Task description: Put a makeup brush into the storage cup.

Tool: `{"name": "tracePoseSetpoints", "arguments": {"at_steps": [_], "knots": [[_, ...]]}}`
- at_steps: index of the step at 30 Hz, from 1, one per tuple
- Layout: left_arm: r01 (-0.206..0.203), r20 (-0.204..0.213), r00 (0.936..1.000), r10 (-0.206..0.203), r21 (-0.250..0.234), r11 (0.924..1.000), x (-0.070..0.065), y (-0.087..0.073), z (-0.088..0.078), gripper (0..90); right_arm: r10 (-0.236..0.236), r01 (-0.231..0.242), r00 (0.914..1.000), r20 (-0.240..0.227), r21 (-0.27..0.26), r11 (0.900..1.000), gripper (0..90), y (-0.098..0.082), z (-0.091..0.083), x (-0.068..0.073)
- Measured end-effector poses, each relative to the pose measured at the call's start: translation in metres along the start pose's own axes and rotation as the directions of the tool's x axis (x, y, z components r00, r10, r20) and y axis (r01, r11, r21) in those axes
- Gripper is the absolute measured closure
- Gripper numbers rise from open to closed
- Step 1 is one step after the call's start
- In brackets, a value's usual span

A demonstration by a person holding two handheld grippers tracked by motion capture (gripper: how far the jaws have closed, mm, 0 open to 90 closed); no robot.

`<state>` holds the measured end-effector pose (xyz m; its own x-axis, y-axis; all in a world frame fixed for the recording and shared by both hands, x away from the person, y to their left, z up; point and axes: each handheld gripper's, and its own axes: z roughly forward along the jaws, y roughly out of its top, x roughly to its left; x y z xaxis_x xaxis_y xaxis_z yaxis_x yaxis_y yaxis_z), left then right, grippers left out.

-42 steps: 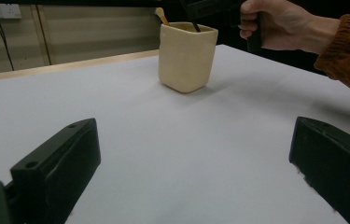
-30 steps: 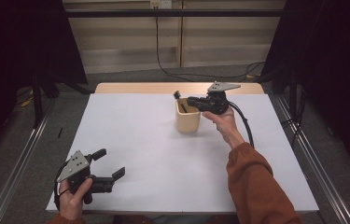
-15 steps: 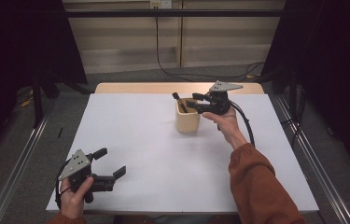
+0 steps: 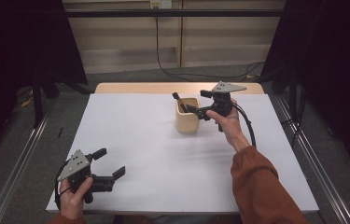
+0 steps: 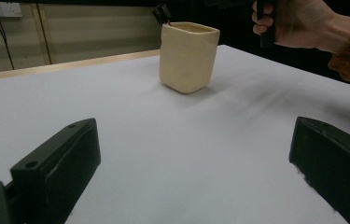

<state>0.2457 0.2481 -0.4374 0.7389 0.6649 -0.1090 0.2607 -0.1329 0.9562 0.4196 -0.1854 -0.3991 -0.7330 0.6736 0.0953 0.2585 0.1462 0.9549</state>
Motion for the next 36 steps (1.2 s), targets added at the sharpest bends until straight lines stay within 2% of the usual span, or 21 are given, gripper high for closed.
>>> {"name": "tracePoseSetpoints", "arguments": {"at_steps": [11, 16, 30, 36], "knots": [[0.007, -0.013, 0.9999, -0.007, -0.009, 0.9999, 0.000, -0.001, -0.004, 1.8, 0.014, -0.014, 0.9995, 0.029, 0.001, 1.000, 3.4, -0.006, -0.010, 0.003], [0.012, -0.015, 0.9998, -0.012, -0.009, 0.9999, 0.000, -0.001, -0.004, 1.8, 0.004, -0.004, 0.9971, 0.076, -0.003, 1.000, 4.6, -0.011, -0.017, 0.007], [0.012, -0.017, 0.9998, -0.013, -0.013, 0.9998, 0.001, 0.000, -0.003, 1.8, 0.008, -0.009, 0.9953, 0.097, 0.001, 1.000, 5.0, -0.018, -0.046, 0.013], [0.017, -0.014, 0.9998, -0.017, -0.014, 0.9998, 0.001, 0.000, -0.003, 1.8, 0.029, -0.028, 0.9933, 0.112, -0.008, 1.000, 5.0, -0.026, -0.059, 0.013]]}}
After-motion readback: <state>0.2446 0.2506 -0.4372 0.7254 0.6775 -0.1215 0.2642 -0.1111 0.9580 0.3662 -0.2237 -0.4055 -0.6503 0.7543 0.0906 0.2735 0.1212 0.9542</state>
